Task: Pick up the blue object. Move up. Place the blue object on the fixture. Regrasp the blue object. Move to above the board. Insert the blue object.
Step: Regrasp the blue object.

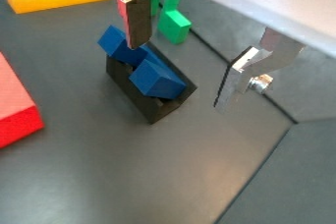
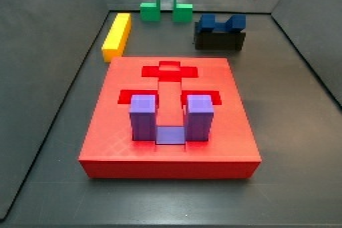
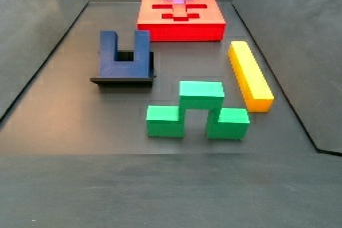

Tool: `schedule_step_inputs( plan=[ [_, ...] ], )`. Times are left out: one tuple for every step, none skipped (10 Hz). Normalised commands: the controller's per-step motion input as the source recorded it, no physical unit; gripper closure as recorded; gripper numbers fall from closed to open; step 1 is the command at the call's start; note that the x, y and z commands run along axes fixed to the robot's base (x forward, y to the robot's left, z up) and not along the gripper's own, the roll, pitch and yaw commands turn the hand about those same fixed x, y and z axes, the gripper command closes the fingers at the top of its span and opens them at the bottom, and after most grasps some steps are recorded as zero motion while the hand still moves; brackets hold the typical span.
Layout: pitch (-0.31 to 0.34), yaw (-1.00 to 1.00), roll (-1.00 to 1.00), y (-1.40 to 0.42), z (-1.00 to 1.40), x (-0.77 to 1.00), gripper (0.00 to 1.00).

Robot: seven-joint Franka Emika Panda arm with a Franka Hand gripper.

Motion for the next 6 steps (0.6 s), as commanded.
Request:
schedule_step_inputs(
  plan=[
    [0.260,0.00,0.81,-0.25,-0.37,0.80,0.00],
    [0.311,-0.09,0.75,-0.11,-0.43,0.75,0.00],
    [0.286,-0.20,0.57,0.05,-0.60,0.65,0.00],
    [0.054,-0.09,0.00,0.63,-0.43,0.43,0.00],
    [0.009,0.00,0.00,0.86,-0.31,0.18,0.00],
    [0.040,0.00,-0.11,0.92,-0.08,-0.17,0.00]
  ],
)
